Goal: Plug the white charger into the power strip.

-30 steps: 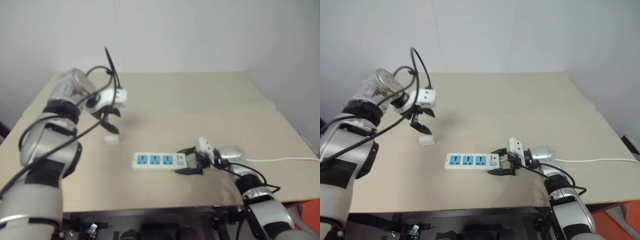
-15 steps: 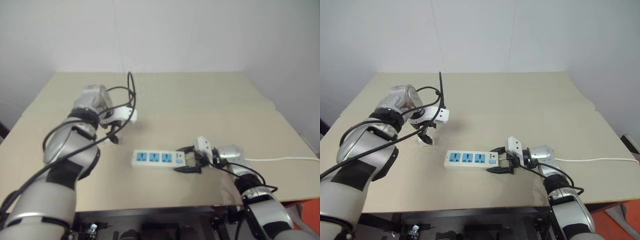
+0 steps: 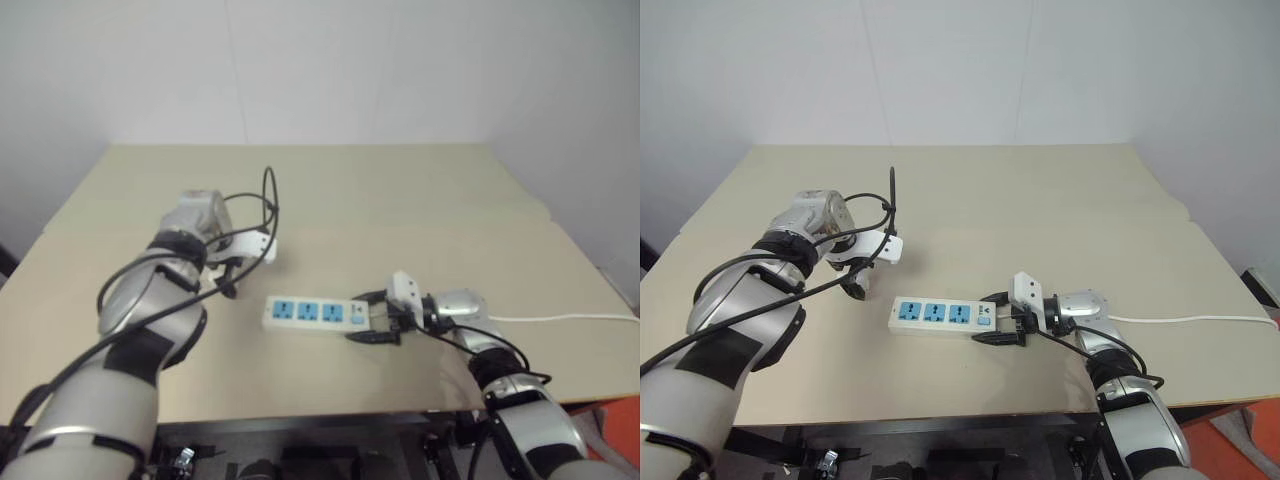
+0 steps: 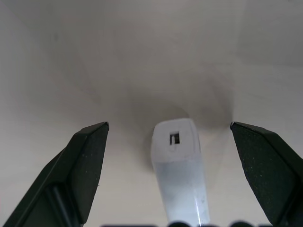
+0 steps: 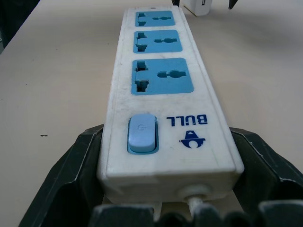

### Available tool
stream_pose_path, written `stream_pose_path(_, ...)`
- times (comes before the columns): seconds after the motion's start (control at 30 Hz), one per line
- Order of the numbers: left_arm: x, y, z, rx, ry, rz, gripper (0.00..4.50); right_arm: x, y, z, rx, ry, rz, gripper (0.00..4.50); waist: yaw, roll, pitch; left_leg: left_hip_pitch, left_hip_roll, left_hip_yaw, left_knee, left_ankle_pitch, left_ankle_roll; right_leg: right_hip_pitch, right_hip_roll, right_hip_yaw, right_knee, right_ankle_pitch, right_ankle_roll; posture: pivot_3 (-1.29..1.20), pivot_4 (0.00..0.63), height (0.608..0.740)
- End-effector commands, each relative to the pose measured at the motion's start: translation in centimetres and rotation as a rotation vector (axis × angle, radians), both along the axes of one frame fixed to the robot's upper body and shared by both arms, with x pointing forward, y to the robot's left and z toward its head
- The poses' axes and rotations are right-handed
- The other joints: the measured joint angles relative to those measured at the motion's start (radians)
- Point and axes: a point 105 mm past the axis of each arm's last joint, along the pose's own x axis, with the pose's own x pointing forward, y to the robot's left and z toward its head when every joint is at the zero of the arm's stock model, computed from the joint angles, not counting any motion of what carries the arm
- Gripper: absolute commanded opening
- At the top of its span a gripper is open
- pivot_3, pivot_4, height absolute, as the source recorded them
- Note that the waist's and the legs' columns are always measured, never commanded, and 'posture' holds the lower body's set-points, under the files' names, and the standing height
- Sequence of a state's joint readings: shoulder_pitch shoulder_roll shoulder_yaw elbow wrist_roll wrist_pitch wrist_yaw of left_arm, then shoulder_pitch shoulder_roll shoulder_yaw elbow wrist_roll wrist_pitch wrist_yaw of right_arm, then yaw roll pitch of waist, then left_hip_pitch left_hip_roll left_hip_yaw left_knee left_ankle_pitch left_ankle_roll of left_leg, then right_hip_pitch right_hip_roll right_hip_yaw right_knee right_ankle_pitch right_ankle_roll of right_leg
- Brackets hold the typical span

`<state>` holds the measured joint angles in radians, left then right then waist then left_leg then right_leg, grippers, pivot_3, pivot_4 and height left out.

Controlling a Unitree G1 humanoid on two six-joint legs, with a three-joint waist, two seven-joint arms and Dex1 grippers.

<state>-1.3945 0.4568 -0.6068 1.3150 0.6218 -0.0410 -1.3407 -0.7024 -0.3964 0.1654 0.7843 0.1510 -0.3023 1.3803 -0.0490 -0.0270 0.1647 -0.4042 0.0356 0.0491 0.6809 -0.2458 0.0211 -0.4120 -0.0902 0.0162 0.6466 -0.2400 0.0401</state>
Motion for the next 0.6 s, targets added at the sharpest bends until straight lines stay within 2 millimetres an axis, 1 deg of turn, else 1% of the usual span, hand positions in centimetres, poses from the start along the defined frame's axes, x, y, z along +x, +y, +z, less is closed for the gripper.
stream_pose_path(0.03,0.08,-0.33,0.36,-0.025,-0.006,0.005,4.50,-0.31,-0.38,-2.07,-0.085,0.044,-0.026,3.42,0.000,0.000,0.000,0.000,0.000,0.000,0.000,0.000,0.000,0.000,0.000,0.000,0.000,0.000,0.000,0.00,0.150,0.740)
stream_pose_path(0.13,0.27,0.15,0.12,0.027,-0.028,-0.014,4.50,-0.27,-0.44,-2.12,-0.089,0.044,-0.032,3.42,0.000,0.000,0.000,0.000,0.000,0.000,0.000,0.000,0.000,0.000,0.000,0.000,0.000,0.000,0.000,0.00,0.150,0.740)
stream_pose_path(0.3,0.32,0.05,-0.10,0.020,-0.030,-0.005,4.50,-0.27,-0.47,-2.30,-0.095,0.050,-0.039,3.42,0.000,0.000,0.000,0.000,0.000,0.000,0.000,0.000,0.000,0.000,0.000,0.000,0.000,0.000,0.000,0.00,0.150,0.740)
stream_pose_path(0.33,0.31,0.02,-0.13,0.019,-0.030,-0.003,4.10,-0.28,-0.48,-2.36,-0.099,0.050,-0.039,3.42,0.000,0.000,0.000,0.000,0.000,0.000,0.000,0.000,0.000,0.000,0.000,0.000,0.000,0.000,0.000,0.00,0.150,0.740)
stream_pose_path(0.37,0.25,-0.05,-0.14,0.014,-0.023,-0.001,3.87,-0.30,-0.48,-2.41,-0.101,0.050,-0.039,3.42,0.000,0.000,0.000,0.001,0.000,0.000,0.000,0.000,0.000,0.001,0.000,0.000,0.000,0.000,0.000,0.00,0.150,0.740)
stream_pose_path(0.5,0.33,-0.30,-0.05,0.009,-0.028,-0.003,2.55,-0.38,-0.55,-2.57,-0.108,0.055,-0.038,3.42,0.001,0.000,0.000,0.001,0.000,0.000,0.000,0.000,0.000,0.001,0.000,0.000,0.000,0.000,0.000,0.00,0.150,0.740)
stream_pose_path(0.53,0.42,-0.30,-0.04,0.010,-0.036,-0.001,2.30,-0.38,-0.55,-2.60,-0.109,0.055,-0.039,3.42,0.001,0.000,0.000,0.001,0.000,0.000,0.000,0.000,0.000,0.001,0.000,0.000,0.000,0.000,0.000,0.00,0.150,0.740)
stream_pose_path(0.6,0.58,-0.37,-0.01,0.002,-0.051,0.011,1.61,-0.37,-0.52,-2.60,-0.108,0.057,-0.039,3.42,0.001,0.000,0.000,0.001,0.000,0.000,0.000,0.000,0.000,0.002,0.000,0.000,0.000,0.000,0.000,0.00,0.150,0.740)
